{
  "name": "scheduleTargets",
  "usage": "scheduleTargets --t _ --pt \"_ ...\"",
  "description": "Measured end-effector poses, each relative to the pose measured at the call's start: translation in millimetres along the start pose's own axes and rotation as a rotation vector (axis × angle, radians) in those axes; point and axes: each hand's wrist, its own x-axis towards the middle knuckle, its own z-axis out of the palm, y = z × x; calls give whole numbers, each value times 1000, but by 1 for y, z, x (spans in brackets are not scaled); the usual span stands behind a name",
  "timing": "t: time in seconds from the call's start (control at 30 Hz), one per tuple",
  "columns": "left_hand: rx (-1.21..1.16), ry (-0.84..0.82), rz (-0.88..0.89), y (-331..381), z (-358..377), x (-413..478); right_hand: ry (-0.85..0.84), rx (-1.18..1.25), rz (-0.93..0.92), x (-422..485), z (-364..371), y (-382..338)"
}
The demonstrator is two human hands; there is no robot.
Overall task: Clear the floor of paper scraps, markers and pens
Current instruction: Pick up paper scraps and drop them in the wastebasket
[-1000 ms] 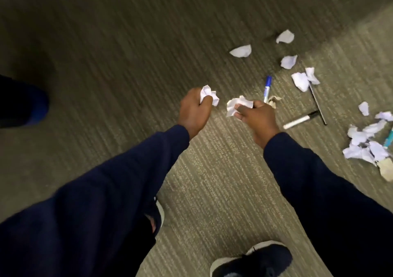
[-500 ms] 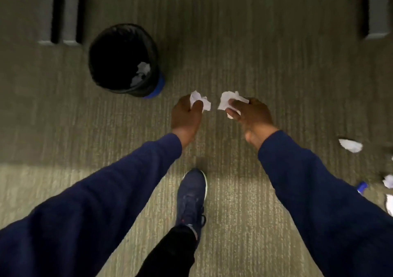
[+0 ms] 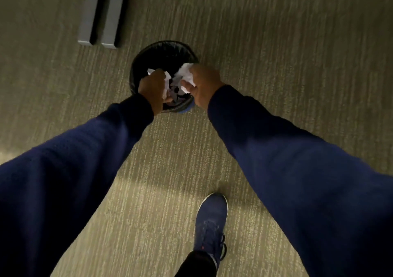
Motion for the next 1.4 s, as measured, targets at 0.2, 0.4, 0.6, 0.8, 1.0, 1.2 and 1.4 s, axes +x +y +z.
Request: scheduleTargets --t 0.2,0.4,0.6,0.8,1.0,1.2,1.4 --pt "-136 -54 -93 8 -8 11 -49 127 39 12 12 7" --pt "-86 19 -13 8 15 -11 -81 310 34 -27 -11 -3" --pt "109 -100 169 -2 86 -76 -7 280 -113 -90 -100 -6" --pt "410 -310 405 -85 207 -169 264 -41 -304 -150 -264 47" --pt "674 -571 556 -205 341 -259 614 -361 -410 -224 -453 134" --pt "865 -914 759 -316 439 -353 874 -482 -351 -309 -613 226" --pt "1071 -1070 1078 -404 499 -414 1075 -604 -227 -380 -731 298"
